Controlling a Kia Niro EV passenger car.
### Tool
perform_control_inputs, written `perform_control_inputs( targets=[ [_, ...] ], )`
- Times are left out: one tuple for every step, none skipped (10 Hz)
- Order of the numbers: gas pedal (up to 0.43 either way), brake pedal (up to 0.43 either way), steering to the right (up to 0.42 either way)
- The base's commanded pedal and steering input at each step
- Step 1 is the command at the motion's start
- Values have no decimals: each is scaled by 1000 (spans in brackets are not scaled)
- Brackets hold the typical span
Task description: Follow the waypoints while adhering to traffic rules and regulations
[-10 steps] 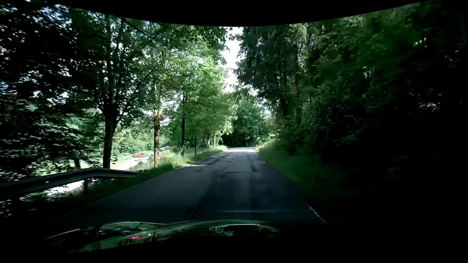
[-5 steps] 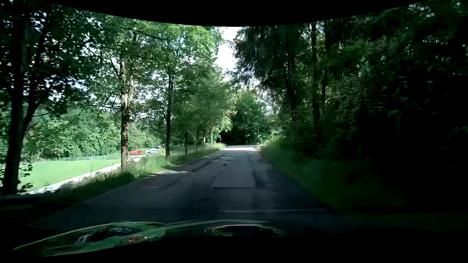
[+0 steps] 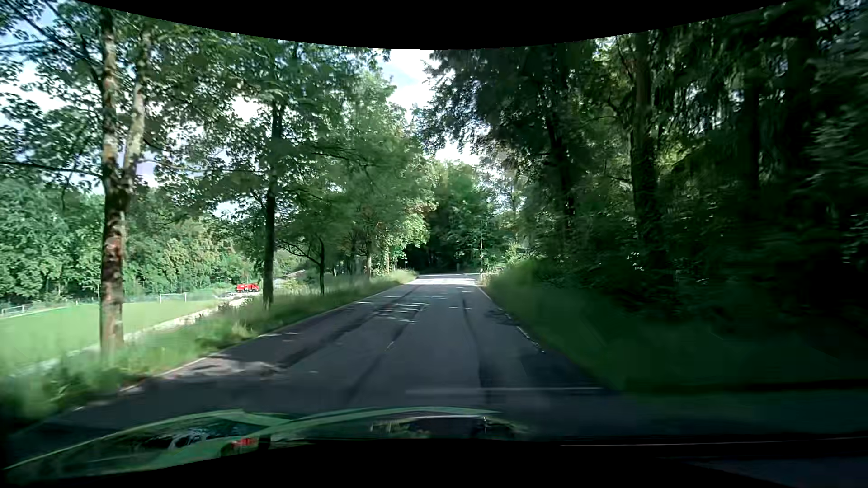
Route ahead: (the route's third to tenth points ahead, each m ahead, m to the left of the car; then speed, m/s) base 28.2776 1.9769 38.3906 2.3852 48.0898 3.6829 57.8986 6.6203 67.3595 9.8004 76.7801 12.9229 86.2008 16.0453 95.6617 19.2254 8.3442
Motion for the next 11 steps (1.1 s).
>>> perform_control_inputs(
  targets=[
    [0, 0, -3],
    [0, 0, -4],
    [0, 0, 0],
    [0, 0, 0],
    [0, 0, 0],
    [0, 0, 4],
    [0, 0, 5],
    [39, 0, 5],
    [39, 0, 5],
    [39, 0, 5],
    [39, 0, 5]
  ],
)
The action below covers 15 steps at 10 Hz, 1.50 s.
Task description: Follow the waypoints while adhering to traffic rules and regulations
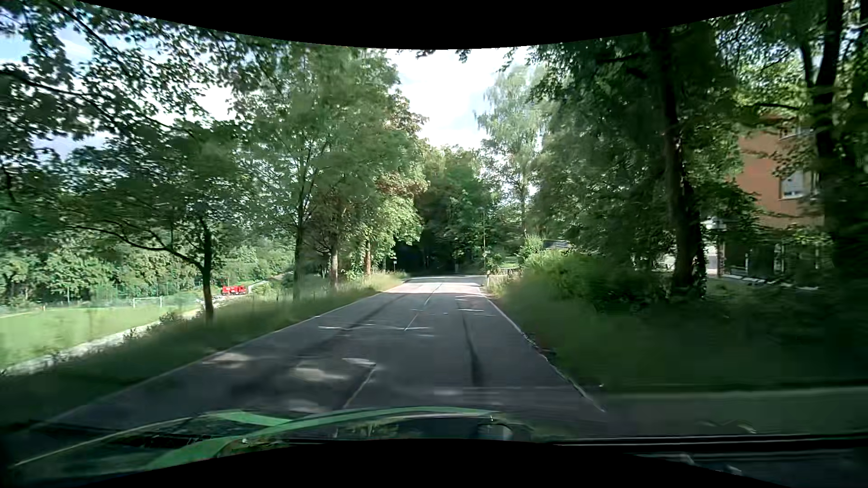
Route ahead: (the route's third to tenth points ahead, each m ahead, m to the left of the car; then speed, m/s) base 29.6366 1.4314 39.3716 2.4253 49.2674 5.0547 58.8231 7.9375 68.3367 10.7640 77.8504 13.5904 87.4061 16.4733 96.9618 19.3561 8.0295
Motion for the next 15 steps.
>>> perform_control_inputs(
  targets=[
    [39, 0, 5],
    [39, 0, 1],
    [39, 0, -1],
    [39, 0, -1],
    [28, 0, -1],
    [28, 0, -2],
    [28, 0, -2],
    [28, 0, -3],
    [28, 0, -5],
    [28, 0, -6],
    [28, 0, -7],
    [28, 0, -6],
    [28, 0, -6],
    [28, 0, -6],
    [28, 0, -5]
  ],
)
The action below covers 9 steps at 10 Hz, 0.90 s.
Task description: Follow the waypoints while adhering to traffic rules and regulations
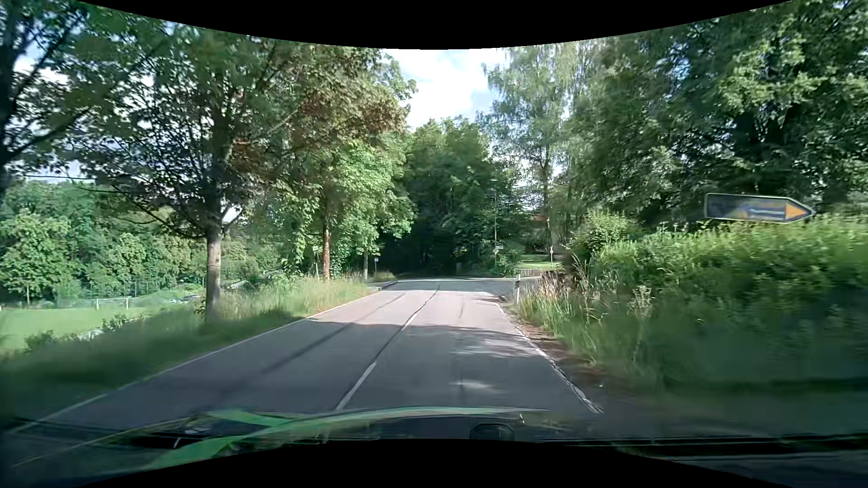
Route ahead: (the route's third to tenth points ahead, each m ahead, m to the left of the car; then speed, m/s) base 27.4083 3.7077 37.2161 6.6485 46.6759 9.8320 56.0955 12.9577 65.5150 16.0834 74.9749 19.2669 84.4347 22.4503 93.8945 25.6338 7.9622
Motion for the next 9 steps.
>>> perform_control_inputs(
  targets=[
    [39, 0, -5],
    [59, 0, -4],
    [59, 0, -3],
    [67, 0, 0],
    [67, 0, 4],
    [67, 0, 5],
    [67, 0, 5],
    [67, 0, 5],
    [79, 0, 5]
  ],
)
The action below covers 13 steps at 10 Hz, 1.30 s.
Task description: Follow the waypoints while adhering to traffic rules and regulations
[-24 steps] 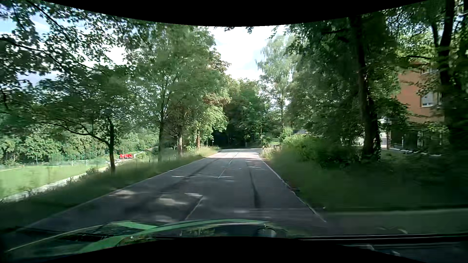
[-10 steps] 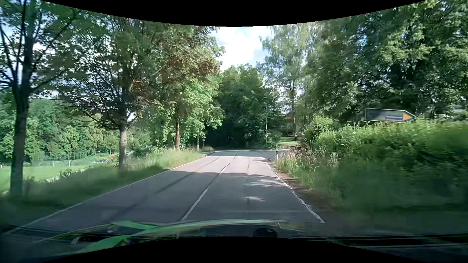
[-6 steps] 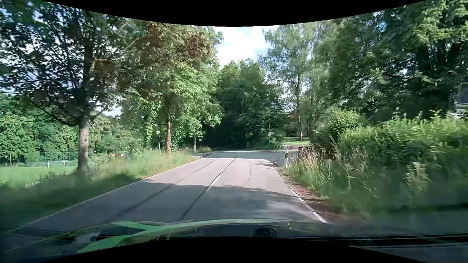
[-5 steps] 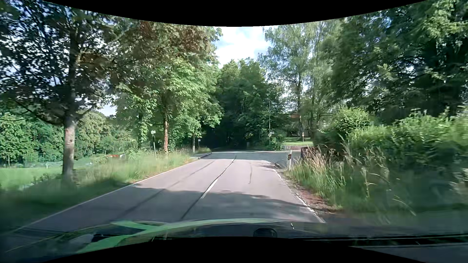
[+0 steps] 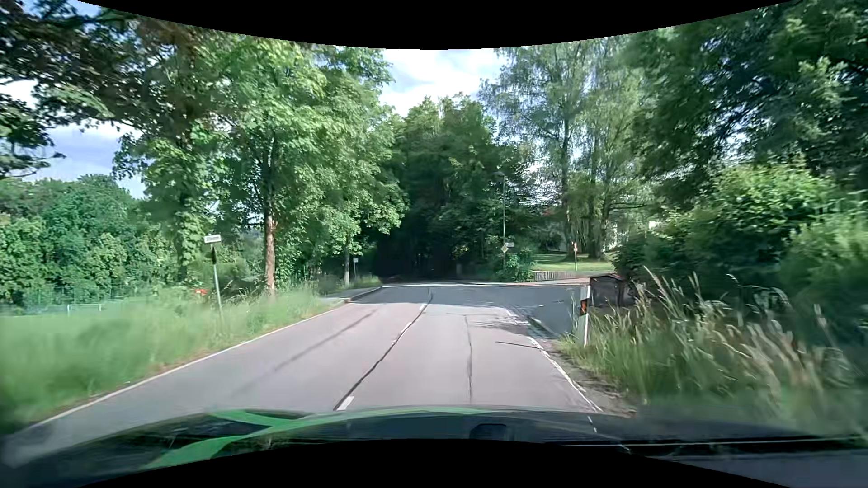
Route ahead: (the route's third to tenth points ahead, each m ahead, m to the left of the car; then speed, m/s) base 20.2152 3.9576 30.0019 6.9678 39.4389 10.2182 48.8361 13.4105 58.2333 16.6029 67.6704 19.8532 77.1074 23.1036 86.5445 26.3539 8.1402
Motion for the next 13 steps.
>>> perform_control_inputs(
  targets=[
    [79, 0, 5],
    [79, 0, 5],
    [79, 0, 5],
    [67, 0, 4],
    [39, 0, 5],
    [20, 0, 4],
    [8, 0, 4],
    [8, 0, 3],
    [8, 0, 1],
    [8, 0, -2],
    [28, 0, -6],
    [39, 0, -7],
    [47, 0, -8]
  ],
)
